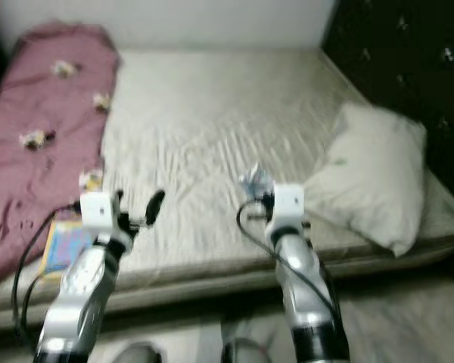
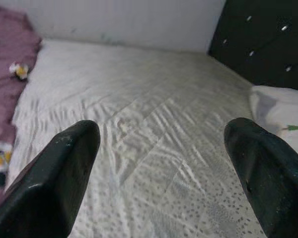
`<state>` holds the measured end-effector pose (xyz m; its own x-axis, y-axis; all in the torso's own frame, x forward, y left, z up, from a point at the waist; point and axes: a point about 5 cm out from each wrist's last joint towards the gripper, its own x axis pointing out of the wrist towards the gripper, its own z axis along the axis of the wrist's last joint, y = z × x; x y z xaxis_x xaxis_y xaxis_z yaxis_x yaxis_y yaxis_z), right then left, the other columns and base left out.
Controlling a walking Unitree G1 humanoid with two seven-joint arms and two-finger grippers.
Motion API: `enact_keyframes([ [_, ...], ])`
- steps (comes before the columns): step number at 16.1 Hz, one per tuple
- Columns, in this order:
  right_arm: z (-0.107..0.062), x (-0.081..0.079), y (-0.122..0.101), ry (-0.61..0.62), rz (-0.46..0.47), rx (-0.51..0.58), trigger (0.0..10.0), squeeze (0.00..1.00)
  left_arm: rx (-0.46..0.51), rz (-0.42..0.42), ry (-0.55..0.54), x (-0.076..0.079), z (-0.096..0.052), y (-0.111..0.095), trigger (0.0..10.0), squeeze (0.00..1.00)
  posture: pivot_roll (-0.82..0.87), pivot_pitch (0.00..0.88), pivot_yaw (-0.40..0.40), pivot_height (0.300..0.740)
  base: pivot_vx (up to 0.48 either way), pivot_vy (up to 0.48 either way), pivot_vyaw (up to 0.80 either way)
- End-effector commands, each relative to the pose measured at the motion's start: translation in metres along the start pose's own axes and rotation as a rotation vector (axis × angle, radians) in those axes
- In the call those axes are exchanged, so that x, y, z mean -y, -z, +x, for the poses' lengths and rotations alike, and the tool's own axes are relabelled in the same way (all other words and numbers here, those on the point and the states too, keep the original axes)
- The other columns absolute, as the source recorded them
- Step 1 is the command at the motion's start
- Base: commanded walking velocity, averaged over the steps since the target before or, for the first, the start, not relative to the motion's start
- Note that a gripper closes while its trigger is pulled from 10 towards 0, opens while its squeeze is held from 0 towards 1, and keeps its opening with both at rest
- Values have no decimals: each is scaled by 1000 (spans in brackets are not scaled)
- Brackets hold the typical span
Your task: Clean up the room
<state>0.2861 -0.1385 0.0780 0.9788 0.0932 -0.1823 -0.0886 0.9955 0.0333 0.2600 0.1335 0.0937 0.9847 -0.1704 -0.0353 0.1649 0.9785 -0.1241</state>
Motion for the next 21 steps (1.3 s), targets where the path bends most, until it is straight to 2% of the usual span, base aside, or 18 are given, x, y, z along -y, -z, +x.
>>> enact_keyframes([
  [1,2,-7,-2,-23,0,7,10000,0,3,16,-21,-6,-3,0,10000,0,28,51,-29,740,0,0,0],
  [7,3,-6,-2,-23,-7,2,10000,0,20,-4,14,-4,-2,-3,10000,0,22,58,-27,740,0,0,0],
  [21,1,-7,3,-20,-15,-17,10000,0,3,-6,44,0,-4,1,10000,0,22,55,-27,740,316,0,0],
])
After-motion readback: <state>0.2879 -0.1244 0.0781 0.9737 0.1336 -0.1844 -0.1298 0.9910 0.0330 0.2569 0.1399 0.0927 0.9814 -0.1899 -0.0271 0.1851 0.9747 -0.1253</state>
